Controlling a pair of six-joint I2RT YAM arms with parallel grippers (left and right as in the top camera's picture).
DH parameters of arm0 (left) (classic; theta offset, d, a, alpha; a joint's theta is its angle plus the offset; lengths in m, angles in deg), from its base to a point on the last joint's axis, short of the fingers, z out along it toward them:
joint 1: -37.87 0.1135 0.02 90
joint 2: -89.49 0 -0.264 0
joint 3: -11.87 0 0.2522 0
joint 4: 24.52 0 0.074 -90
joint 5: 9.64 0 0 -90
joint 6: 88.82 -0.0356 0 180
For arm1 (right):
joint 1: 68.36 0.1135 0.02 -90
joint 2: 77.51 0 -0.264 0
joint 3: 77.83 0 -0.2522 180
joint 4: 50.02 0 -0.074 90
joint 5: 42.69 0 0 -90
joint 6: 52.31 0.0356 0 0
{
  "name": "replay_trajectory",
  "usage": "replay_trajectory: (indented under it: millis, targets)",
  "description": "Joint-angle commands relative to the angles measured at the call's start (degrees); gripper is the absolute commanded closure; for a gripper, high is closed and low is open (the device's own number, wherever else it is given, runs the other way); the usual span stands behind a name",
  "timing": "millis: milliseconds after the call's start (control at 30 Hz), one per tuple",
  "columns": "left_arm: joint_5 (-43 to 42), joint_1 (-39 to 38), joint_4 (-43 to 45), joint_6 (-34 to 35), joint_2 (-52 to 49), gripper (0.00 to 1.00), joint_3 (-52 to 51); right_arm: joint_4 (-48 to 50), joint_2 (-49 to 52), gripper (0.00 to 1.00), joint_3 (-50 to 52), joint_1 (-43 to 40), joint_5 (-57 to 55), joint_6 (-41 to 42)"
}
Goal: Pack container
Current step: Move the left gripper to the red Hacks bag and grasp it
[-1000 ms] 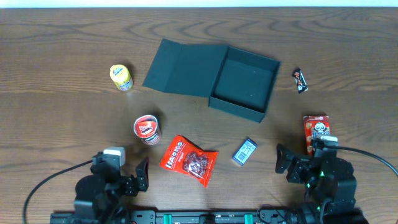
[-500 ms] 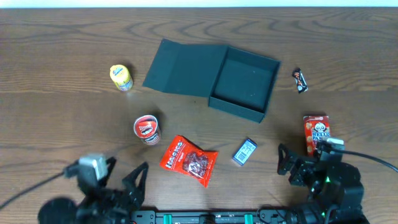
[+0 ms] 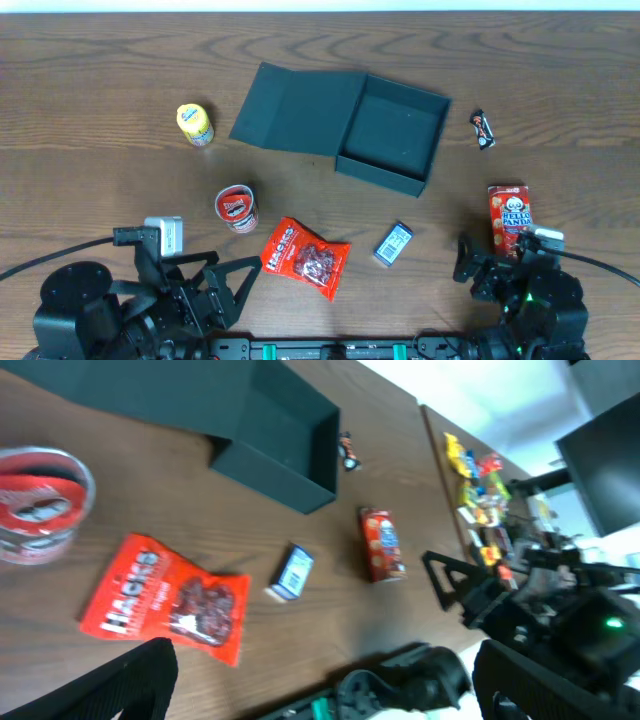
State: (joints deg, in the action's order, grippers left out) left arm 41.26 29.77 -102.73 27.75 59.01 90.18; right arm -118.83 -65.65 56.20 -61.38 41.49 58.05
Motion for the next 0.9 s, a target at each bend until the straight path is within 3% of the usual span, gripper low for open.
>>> replay_trajectory:
  millis: [0, 100, 133, 167, 367, 467, 600, 767, 867]
  targets:
    - [-2.93, -0.17, 0.02, 4.90, -0.20, 0.05, 0.81, -0.07, -0.39, 0.01, 0.04, -0.59, -1.88, -0.72]
    - [-1.81, -0.17, 2.34, 6.19, -0.39, 0.05, 0.81, -0.46, -0.35, 0.01, 0.13, -0.59, -1.86, -0.68]
    - [-1.09, -0.20, 2.34, 10.40, -0.72, 0.05, 0.81, -0.46, -0.35, 0.01, 0.15, -0.59, -2.01, -0.70]
    - [-0.46, -0.20, 1.27, 14.49, -1.36, 0.04, 0.81, -0.42, -0.35, 0.01, 0.22, -0.59, -2.16, -0.66]
    - [5.27, -0.26, -8.48, 21.33, -4.28, 0.04, 0.81, -1.05, -0.35, 0.01, 1.49, -0.59, -2.12, 3.10]
    - [5.68, -0.31, -8.94, 22.03, -4.39, 0.04, 0.81, -0.94, -0.37, 0.01, 2.58, -0.59, -2.99, -4.66]
    - [8.63, -0.90, -11.50, 27.71, -4.76, 0.04, 0.50, -0.74, -0.37, 0.01, 2.78, -0.57, -2.73, -5.90]
    - [10.80, -6.03, -11.39, 36.94, -5.18, 0.04, -4.79, -0.26, -0.37, 0.01, 4.13, -0.57, -0.74, -11.43]
    - [12.46, -13.92, -3.37, 41.07, -7.63, 0.04, -10.14, 0.04, -0.35, 0.01, 5.27, -0.59, -0.76, -10.36]
